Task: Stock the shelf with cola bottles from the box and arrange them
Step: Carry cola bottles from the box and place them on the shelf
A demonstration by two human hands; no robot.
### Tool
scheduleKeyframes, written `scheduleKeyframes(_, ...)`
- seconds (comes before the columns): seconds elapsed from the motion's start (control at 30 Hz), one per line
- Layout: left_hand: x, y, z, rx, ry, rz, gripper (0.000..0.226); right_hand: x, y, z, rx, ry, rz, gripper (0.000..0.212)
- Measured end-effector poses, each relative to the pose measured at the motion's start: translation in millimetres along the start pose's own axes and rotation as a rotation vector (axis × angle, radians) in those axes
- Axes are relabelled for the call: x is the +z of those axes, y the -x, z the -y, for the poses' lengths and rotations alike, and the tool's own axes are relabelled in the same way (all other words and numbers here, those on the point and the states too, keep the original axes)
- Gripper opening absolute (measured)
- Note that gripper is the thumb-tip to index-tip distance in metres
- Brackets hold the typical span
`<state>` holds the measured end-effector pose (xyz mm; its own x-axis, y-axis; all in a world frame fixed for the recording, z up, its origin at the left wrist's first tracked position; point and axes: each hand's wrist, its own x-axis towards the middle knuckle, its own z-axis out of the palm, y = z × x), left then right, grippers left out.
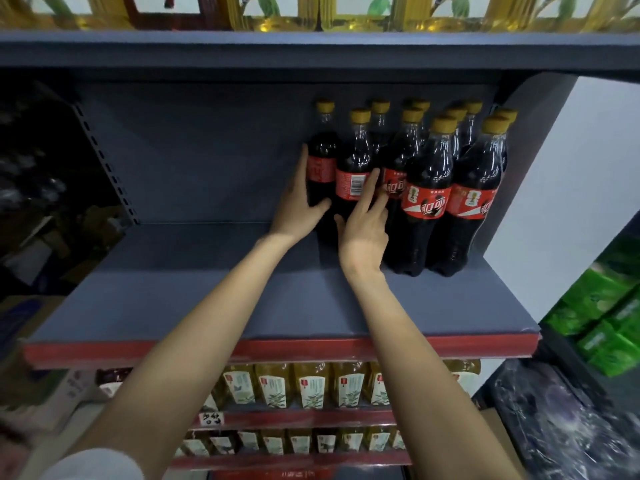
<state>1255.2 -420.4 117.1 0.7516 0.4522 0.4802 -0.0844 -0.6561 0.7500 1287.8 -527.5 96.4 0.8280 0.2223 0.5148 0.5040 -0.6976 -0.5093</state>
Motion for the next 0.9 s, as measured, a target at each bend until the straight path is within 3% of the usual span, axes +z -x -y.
scheduleKeyframes(0.17,-28,40,-17,-0.012,0.022,-0.121,0.066,-11,25,3,-0.249,-0.177,-0.336,0.061)
scheduleKeyframes(0.3,-73,100,-26,0.191,-0.024,-0.413,0.028,-32,62,37,-0.525,-0.479,-0.478,0.029)
scheduleKeyframes(0.4,-116,158,-21,0.277,-0.063,-0.57,0.018,-38,106,75,-0.601,-0.739,-0.482,0.018)
scheduleKeyframes(0.5,-167,222,-3,0.244,-0.132,-0.674,0.016,-28,163,117,-0.629,-0.953,-0.254,0.015)
scheduleKeyframes(0.6,-225,293,26,0.072,-0.263,-0.673,0.016,-2,230,157,-0.611,-1.036,0.122,0.017)
scheduleKeyframes(0.77,-322,418,88,-0.326,-0.464,-0.605,0.022,65,341,223,-0.606,-0.921,0.674,0.03)
scheduleKeyframes(0.9,-393,506,137,-0.647,-0.492,-0.552,0.027,124,420,272,-0.68,-0.7,0.966,0.045)
